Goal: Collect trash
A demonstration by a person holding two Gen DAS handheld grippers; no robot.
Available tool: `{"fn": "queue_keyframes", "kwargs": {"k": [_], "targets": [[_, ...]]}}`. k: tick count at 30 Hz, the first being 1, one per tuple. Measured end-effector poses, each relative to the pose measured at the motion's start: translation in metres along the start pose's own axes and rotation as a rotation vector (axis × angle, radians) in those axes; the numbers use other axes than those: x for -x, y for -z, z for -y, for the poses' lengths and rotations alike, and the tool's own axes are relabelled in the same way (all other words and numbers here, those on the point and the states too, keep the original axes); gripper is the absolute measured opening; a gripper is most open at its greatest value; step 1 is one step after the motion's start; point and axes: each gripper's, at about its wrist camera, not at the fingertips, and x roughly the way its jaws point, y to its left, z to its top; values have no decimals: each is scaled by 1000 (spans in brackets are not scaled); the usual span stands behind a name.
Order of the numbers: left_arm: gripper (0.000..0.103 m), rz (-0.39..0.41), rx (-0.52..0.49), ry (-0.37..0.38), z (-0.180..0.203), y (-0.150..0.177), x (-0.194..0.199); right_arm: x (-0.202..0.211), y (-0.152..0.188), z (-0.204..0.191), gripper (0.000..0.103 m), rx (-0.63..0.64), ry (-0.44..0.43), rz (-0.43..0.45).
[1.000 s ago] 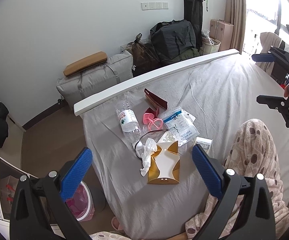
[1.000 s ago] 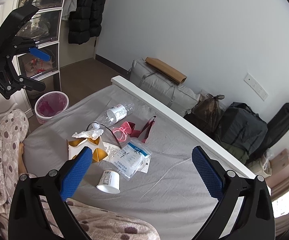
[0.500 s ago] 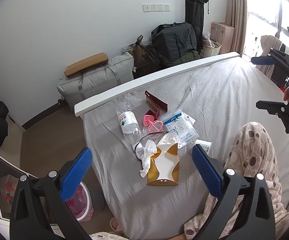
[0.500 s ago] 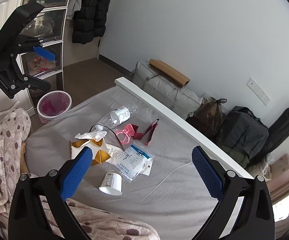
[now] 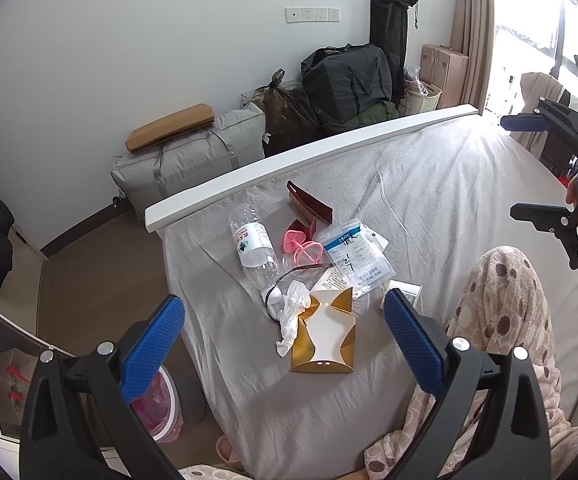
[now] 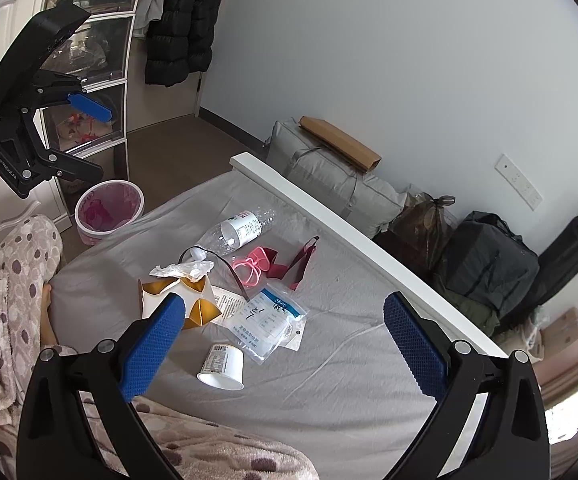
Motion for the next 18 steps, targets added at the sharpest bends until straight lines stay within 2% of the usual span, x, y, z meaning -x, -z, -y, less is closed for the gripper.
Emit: {"fn": "queue_keyframes", "kwargs": {"k": [18], "targets": [[98,-24,1,1,4,1,-10,0,-3,1,97,10,-7,-1]]}}
